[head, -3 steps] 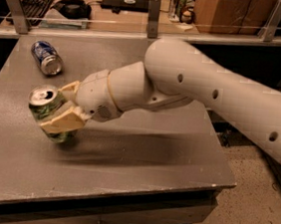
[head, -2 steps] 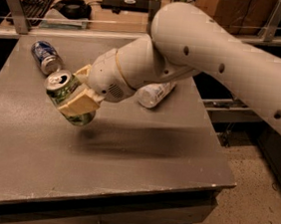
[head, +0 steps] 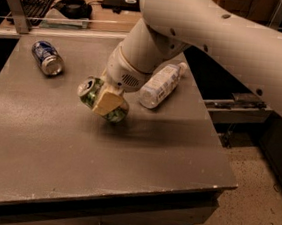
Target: Knock green can over
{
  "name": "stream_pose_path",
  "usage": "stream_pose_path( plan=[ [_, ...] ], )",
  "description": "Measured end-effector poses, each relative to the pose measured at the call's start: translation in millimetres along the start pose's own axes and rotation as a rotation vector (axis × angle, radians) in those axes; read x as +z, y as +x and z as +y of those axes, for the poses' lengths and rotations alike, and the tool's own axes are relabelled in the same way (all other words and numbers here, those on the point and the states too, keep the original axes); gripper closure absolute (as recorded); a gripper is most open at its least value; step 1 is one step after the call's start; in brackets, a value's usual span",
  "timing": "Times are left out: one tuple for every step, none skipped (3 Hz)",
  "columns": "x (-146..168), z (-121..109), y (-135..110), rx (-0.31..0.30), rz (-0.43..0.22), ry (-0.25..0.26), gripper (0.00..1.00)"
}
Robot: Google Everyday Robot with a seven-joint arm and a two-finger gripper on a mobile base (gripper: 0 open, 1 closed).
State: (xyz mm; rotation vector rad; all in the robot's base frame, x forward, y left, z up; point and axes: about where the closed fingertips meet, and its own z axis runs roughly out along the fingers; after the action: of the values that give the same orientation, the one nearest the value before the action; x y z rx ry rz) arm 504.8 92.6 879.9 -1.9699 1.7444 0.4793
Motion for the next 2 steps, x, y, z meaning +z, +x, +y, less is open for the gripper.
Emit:
stream_pose_path(
  plan=[
    [3.0, -9.0, 21.8, -0.025, 0.142, 0.015, 0.86],
    [3.9, -9.4, 23.8, -0.029, 0.159, 0.016, 0.54]
  ],
)
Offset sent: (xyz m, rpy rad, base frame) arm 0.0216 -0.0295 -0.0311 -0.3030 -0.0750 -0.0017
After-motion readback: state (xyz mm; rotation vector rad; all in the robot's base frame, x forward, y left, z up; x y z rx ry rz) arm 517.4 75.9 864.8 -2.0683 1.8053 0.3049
